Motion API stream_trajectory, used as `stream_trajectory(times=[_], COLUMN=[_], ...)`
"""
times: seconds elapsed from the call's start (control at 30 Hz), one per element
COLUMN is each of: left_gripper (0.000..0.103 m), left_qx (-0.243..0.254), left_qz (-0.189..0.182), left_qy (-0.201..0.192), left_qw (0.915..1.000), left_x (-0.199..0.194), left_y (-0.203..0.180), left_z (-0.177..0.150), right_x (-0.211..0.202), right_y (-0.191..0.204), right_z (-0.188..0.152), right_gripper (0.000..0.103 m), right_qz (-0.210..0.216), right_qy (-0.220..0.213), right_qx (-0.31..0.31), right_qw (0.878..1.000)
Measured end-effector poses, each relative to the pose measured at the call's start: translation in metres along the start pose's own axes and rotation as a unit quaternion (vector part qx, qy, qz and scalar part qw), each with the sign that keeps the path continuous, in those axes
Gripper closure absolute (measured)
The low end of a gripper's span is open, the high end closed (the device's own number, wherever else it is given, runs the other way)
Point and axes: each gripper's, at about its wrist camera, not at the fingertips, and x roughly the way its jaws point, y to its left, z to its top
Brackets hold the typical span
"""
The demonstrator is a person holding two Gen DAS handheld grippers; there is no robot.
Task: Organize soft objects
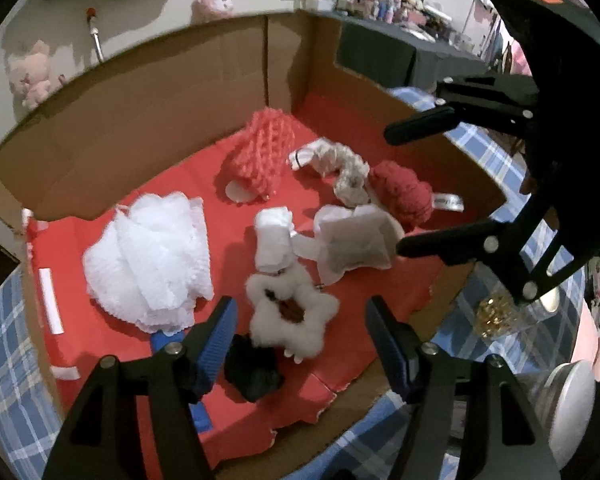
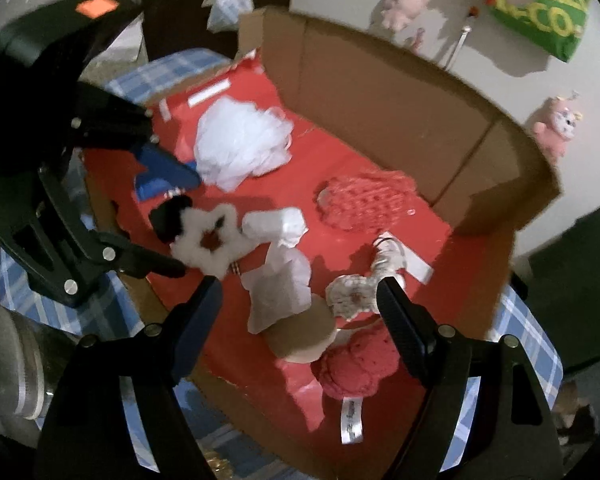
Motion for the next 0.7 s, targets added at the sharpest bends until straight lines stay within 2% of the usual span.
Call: stream_trajectory(times=[0.17, 0.33, 0.43, 0.5, 0.7], left_gripper=[0.02, 0.01, 0.005, 0.0, 0.0], left_qx=[-0.028, -0.071, -0.109, -0.128, -0.164], left_qz=[0.017, 0.036, 0.042, 0.04, 0.091], left_qy=[-0.058, -0.117, -0.134, -0.137, -0.142], left_qw=[0.9977, 0.99, 0.9842, 0.9815, 0.9719], left_x=[-0.035, -0.069, -0.079, -0.084, -0.085], left_y=[-0.003, -0.008, -0.006, -0.006, -0.008], left_z=[-0.005, -0.015, -0.02, -0.024, -0.035], right_x=[-0.036, -0.073, -0.084, -0.087, -0.082], right_y=[0.0, 0.014, 0.023, 0.022, 0.029], right_z=[-0.002, -0.006, -0.014, -0.02, -0.029], right_gripper=[0.024, 0.024, 0.024, 0.024, 0.024], right_qz=[-0.02, -0.053, -0.075, -0.062, -0.08], right_qy=[-0.045, -0.091, -0.107, -0.112, -0.112], right_qx=[0.051, 0.111, 0.146, 0.182, 0.232], right_qw=[0.998, 0.988, 0.981, 0.975, 0.963])
